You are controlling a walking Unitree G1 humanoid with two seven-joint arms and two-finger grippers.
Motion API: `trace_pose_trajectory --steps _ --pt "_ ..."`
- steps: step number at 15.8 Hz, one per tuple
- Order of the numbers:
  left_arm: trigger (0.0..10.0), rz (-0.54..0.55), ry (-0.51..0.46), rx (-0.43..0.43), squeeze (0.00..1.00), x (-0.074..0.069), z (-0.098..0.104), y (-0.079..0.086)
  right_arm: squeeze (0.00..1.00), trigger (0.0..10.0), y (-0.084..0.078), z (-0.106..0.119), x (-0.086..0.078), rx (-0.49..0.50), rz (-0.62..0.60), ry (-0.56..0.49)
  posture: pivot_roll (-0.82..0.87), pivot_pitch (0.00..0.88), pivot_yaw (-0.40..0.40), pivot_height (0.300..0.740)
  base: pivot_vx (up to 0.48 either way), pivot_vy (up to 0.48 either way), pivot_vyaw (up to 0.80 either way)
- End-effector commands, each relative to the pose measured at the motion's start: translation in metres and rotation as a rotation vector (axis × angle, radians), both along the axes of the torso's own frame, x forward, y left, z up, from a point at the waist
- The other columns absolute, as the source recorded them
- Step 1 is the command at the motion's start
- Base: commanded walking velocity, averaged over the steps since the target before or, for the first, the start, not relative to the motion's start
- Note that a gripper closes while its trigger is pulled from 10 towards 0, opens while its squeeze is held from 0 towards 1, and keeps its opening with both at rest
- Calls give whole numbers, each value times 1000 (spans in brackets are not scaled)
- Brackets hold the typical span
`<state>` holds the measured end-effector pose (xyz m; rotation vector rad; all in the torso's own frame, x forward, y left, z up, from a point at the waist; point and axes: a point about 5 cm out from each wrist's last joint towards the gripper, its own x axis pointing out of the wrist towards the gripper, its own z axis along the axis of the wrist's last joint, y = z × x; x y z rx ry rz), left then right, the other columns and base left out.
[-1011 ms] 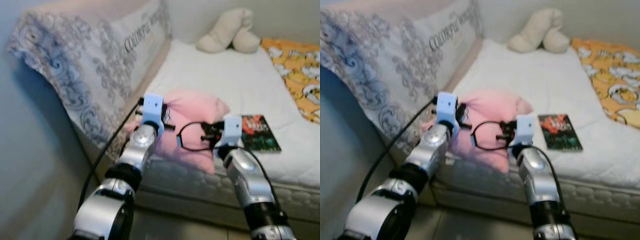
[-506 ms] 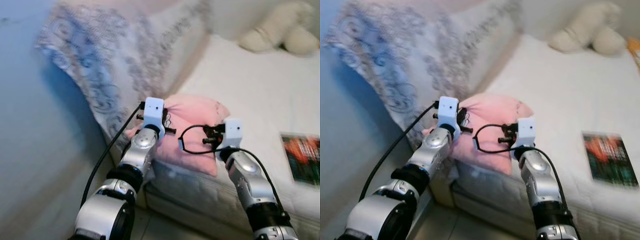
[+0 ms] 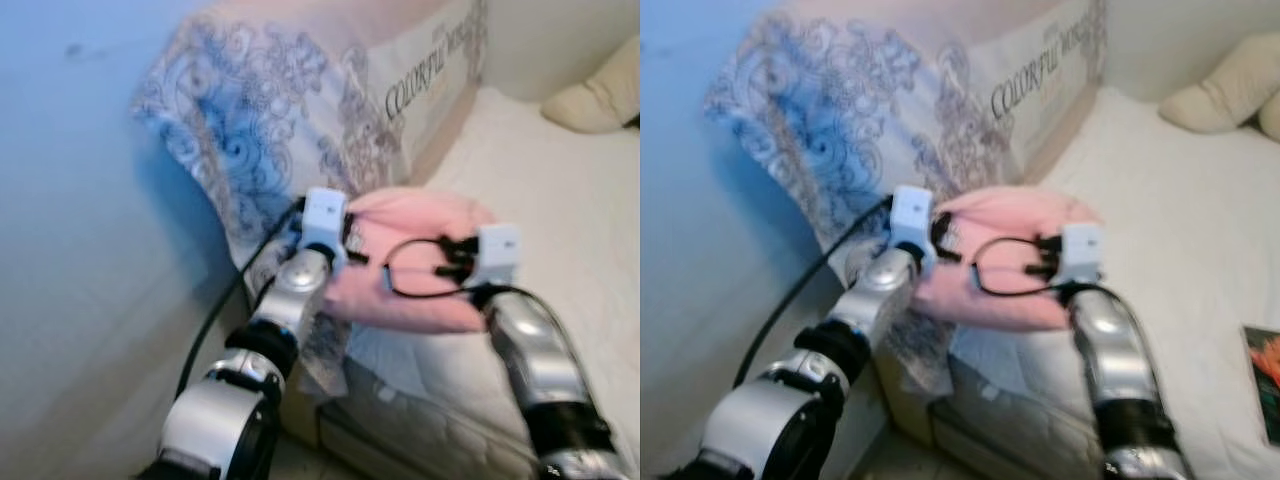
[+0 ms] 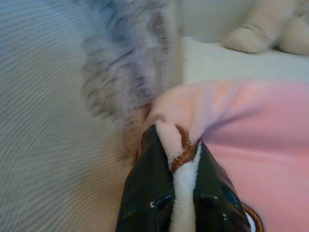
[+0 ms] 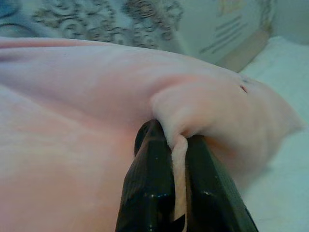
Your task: Clean up the room
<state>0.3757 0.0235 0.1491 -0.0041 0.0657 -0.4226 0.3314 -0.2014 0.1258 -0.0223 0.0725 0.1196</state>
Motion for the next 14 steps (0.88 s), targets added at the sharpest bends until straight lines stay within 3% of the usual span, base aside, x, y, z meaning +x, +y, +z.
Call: trace_pose_trajectory --steps 1,3,5,6,8,9,11,13,14 --pt "10000 3 -75 -48 0 5 26 -7 0 10000 -18 9 -3 0 -84 -15 67 0 26 740 0 0 0" --pt "10000 -52 28 -119 0 -1 21 -20 0 10000 -26 -3 -17 -61 -16 109 55 0 36 740 0 0 0" --pt "10000 -105 105 -133 0 -7 15 -29 0 10000 -31 -2 -25 -35 16 139 51 0 39 740 0 0 0" --pt "10000 -155 148 -125 0 -12 12 -34 0 10000 -32 1 -31 -9 52 155 47 0 42 740 0 0 0" --pt "10000 -259 135 -66 0 -21 8 -31 0 10000 -36 2 -42 66 82 227 40 0 45 740 0 0 0" --pt "10000 -334 74 -25 0 -27 12 -31 0 10000 -38 2 -47 74 94 251 41 0 45 740 0 0 0" --pt "10000 -405 -32 -26 0 -35 29 -33 0 10000 -41 10 -51 90 106 225 42 0 46 740 0 0 0" --pt "10000 -443 -143 -110 0 -42 62 -38 0 10000 -47 36 -50 94 104 138 36 0 46 740 0 0 0" --pt "10000 -453 -241 -152 0 -44 84 -43 0 10000 -55 62 -46 76 82 30 30 0 48 740 0 0 0"
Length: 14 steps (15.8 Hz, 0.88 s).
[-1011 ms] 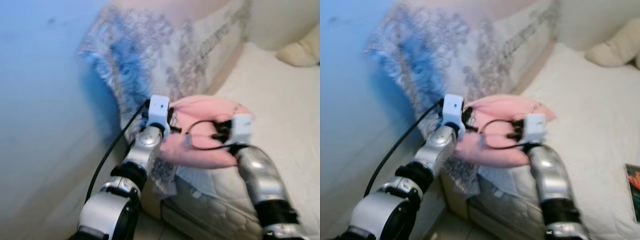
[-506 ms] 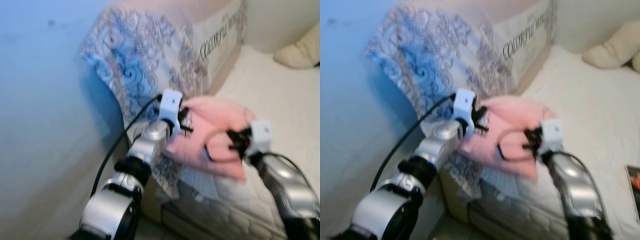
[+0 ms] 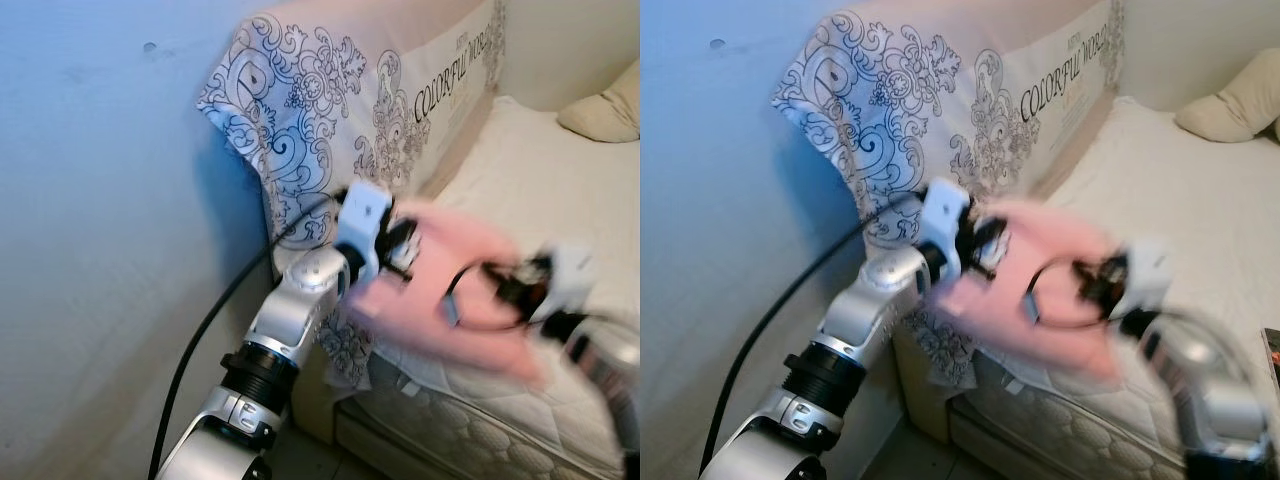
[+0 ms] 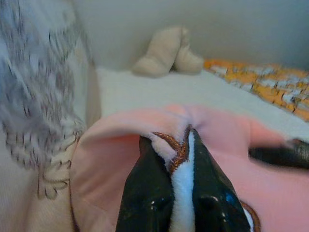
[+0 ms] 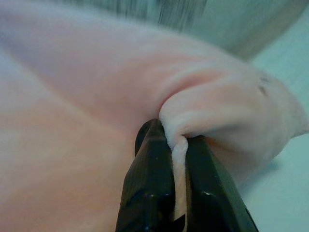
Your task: Clean up the room
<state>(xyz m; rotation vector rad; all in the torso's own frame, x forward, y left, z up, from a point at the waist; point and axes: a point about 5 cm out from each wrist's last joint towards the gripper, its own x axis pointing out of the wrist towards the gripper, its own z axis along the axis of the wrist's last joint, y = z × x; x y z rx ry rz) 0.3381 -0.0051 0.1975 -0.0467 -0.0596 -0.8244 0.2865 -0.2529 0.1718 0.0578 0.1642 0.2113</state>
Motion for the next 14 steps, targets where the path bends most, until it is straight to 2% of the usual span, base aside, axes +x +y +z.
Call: trace_pose_trajectory --steps 1,2,3,4,5,6,7,8,9,10,11,12,14 --pt "10000 -21 -147 -97 0 -2 40 -17 0 10000 -14 24 5 -35 -80 -110 25 0 51 740 0 0 0" --pt "10000 -5 -152 -100 0 0 41 -17 0 10000 -18 25 7 -40 -105 -118 25 0 51 740 0 0 0" --pt "10000 98 -136 -102 0 17 37 -18 0 10000 -25 22 21 -155 -197 -116 13 0 59 740 0 0 0" --pt "10000 160 -97 -111 0 26 33 -17 0 10000 -27 17 31 -199 -239 -111 1 0 67 740 0 0 0" --pt "10000 205 -56 -114 0 32 27 -17 0 10000 -30 9 39 -302 -272 -88 -10 0 76 740 0 0 0" --pt "10000 269 -21 -69 0 36 17 -18 0 10000 -32 -4 47 -423 -285 -36 -25 4 80 740 0 0 0" --pt "10000 272 44 -66 0 36 8 -22 0 10000 -34 -15 50 -551 -287 -2 -38 19 80 740 0 0 0" --pt "10000 260 58 -61 0 35 7 -28 0 10000 -31 -19 52 -517 -269 16 -46 40 81 740 0 0 0" --pt "10000 244 34 -47 0 34 12 -32 0 10000 -29 -13 49 -404 -283 -2 -40 30 64 740 0 0 0" --pt "10000 220 13 -38 0 33 12 -31 0 10000 -27 -15 38 -298 -308 9 -36 32 59 740 0 0 0" --pt "10000 207 7 -32 0 33 11 -29 0 10000 -25 -18 30 -251 -316 27 -34 33 59 740 0 0 0" --pt "10000 177 66 -18 0 27 -18 -12 0 10000 -13 -58 -11 -147 -346 144 -33 11 55 740 0 0 0" --pt "10000 170 132 28 0 14 -53 10 0 10000 5 -100 -49 -68 -348 275 -34 0 57 740 0 0 0"
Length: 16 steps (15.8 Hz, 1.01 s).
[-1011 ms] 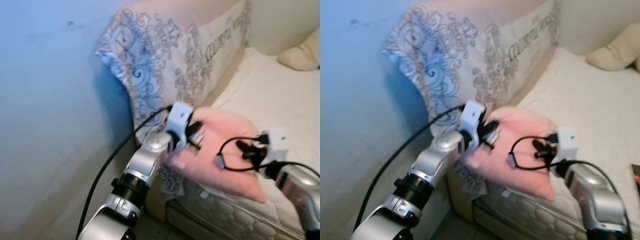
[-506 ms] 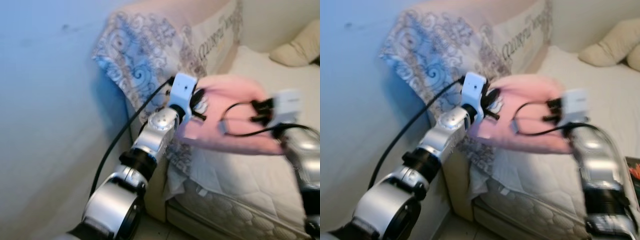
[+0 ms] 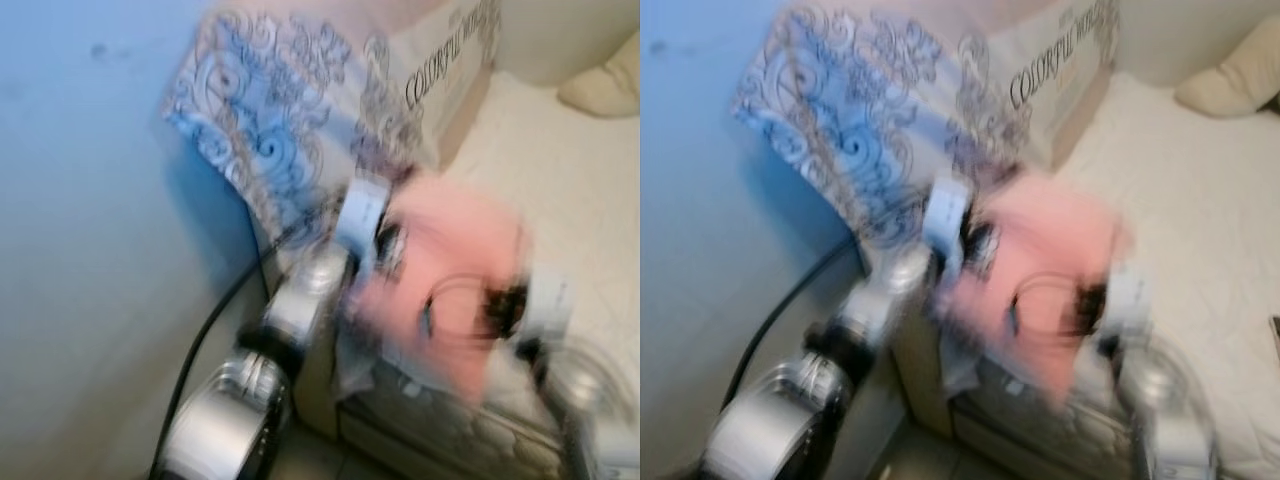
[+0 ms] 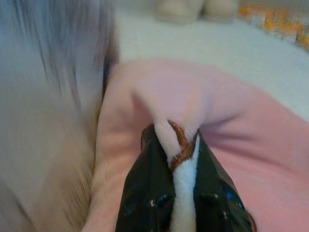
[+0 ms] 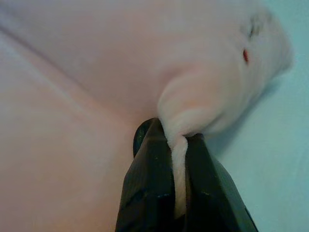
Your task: Clean up the room
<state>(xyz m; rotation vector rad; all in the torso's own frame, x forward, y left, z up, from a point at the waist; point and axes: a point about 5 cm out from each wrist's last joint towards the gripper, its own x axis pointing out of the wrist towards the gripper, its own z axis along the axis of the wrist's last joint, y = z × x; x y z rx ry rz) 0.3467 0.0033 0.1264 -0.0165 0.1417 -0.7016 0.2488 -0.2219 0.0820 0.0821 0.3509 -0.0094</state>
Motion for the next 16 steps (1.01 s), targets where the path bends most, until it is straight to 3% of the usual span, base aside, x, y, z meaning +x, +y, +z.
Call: trace_pose_trajectory --steps 1,2,3,4,5,6,8,10,12,16 --pt "10000 57 -37 -52 0 4 12 5 0 10000 -22 -17 -16 -41 -122 112 -29 0 56 740 0 0 0" --pt "10000 88 19 -45 0 -8 -6 26 0 10000 -3 -35 -42 -8 -50 218 -15 0 45 740 0 0 0" --pt "10000 93 19 -47 0 -11 -7 31 0 10000 -1 -36 -47 -19 -31 227 -11 0 44 740 0 0 0" --pt "10000 95 -20 -73 0 -14 1 34 0 10000 -10 -18 -40 -87 -40 127 -2 0 42 740 0 0 0" --pt "10000 91 -155 -154 0 -10 35 28 0 10000 -28 33 -12 -120 -96 -146 1 0 45 740 0 0 0" --pt "10000 91 -186 -170 0 -9 43 27 0 10000 -31 43 -8 -123 -112 -191 1 0 45 740 0 0 0" --pt "10000 64 -339 -302 0 -12 92 17 0 10000 -39 93 12 -114 -120 -410 1 0 45 740 0 0 0" --pt "10000 63 -379 -312 0 -14 104 14 0 10000 -39 112 19 -116 -100 -478 -4 0 48 740 0 0 0" --pt "10000 48 -387 -287 0 -13 104 7 0 10000 -39 119 23 -122 -94 -503 -12 0 50 740 0 -480 0" --pt "10000 -15 -348 -231 0 -11 96 0 0 10000 -35 102 26 -101 -82 -450 -20 0 60 740 0 -480 0"
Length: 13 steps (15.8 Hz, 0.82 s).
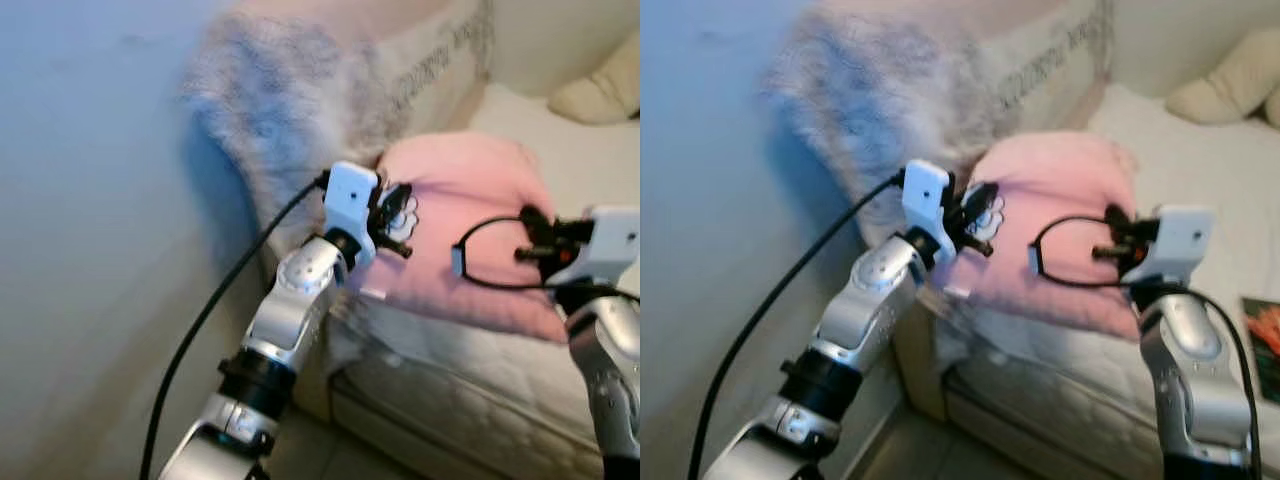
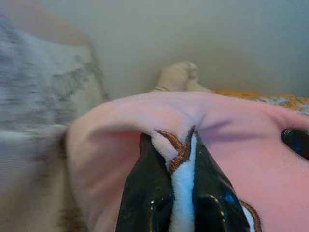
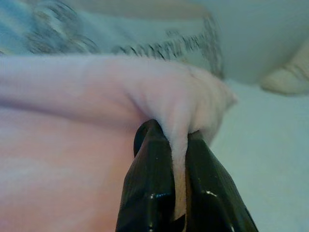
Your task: Clean up the room
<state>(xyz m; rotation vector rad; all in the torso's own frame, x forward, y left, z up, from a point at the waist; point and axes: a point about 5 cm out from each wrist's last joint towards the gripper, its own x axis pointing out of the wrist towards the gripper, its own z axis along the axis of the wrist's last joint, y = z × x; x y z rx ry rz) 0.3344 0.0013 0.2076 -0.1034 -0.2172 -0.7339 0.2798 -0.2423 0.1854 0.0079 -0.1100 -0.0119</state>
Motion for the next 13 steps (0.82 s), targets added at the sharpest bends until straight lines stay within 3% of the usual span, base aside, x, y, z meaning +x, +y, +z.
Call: trace_pose_trajectory --steps 1,3,4,6,9,11,13 --pt "10000 -23 -42 -9 0 -1 13 1 0 10000 -13 -7 -8 -4 -73 29 -19 0 61 740 0 -480 0" --pt "10000 -126 -6 24 0 -13 2 -7 0 10000 -12 -26 -18 -19 -59 117 -16 0 63 740 0 -480 0" --pt "10000 -101 -3 26 0 -14 -1 -7 0 10000 -15 -30 -21 -26 -70 130 -18 0 65 740 0 -480 0" --pt "10000 -36 22 25 0 -7 -5 -6 0 10000 -21 -21 -17 -45 -115 76 -25 0 74 740 0 -197 0" --pt "10000 56 2 41 0 9 -2 5 0 10000 -13 -10 0 -44 -118 24 -29 0 79 740 0 0 0" --pt "10000 93 11 39 0 19 -4 17 0 10000 3 -19 8 -40 -63 42 -18 0 76 740 163 -174 200" --pt "10000 133 16 64 0 29 -7 24 0 10000 9 -28 10 -34 -57 64 -15 0 75 740 379 -291 613"
